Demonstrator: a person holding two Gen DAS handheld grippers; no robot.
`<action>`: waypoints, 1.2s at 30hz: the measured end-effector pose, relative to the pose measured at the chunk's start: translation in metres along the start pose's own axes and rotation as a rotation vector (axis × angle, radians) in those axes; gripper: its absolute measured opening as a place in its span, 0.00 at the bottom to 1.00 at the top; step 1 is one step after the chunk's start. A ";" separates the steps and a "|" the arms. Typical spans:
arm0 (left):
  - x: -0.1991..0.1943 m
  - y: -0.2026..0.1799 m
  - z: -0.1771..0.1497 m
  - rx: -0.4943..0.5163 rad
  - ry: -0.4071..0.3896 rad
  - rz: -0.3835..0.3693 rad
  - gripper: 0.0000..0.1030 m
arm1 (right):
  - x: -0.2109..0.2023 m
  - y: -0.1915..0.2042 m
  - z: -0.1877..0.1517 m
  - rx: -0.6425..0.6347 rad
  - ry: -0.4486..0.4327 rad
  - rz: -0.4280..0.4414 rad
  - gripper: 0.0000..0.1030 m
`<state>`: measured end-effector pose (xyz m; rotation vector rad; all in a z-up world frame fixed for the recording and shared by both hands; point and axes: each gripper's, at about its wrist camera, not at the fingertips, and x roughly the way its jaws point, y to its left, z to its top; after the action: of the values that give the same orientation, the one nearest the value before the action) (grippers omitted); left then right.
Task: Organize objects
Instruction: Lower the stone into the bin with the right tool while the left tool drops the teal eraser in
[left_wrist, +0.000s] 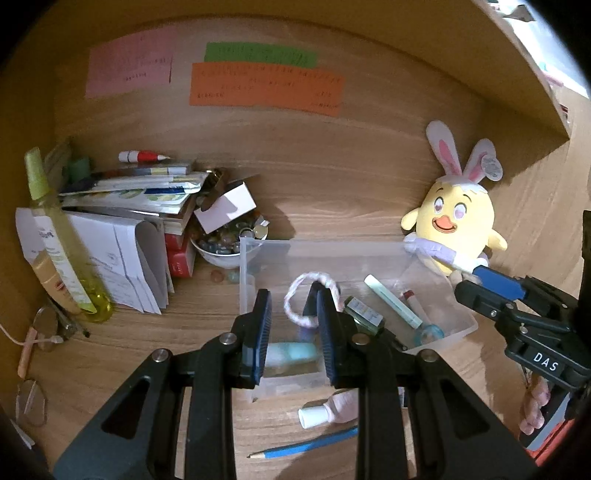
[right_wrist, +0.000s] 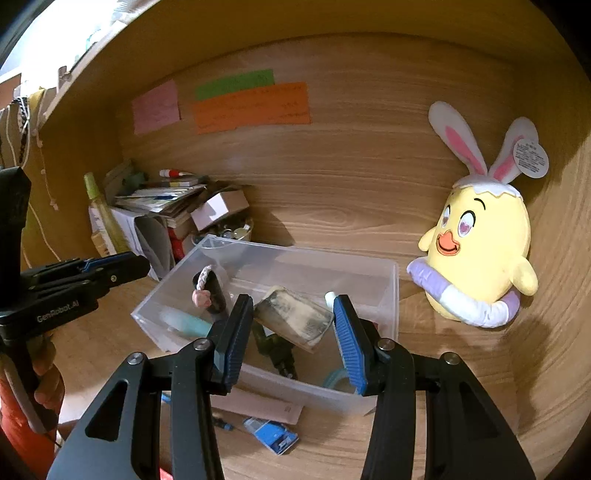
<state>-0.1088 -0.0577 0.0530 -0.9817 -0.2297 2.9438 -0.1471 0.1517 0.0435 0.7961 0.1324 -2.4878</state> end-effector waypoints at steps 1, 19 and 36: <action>0.002 0.001 0.000 -0.004 0.004 -0.002 0.24 | 0.004 -0.001 0.001 0.004 0.006 -0.003 0.41; 0.001 0.002 -0.009 0.013 0.043 -0.031 0.35 | 0.069 -0.012 -0.018 0.026 0.174 -0.018 0.41; -0.018 -0.012 -0.036 0.080 0.049 -0.010 0.71 | 0.073 -0.005 -0.019 0.004 0.194 -0.027 0.48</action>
<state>-0.0737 -0.0429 0.0371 -1.0373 -0.1139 2.8910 -0.1904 0.1282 -0.0135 1.0432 0.2078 -2.4325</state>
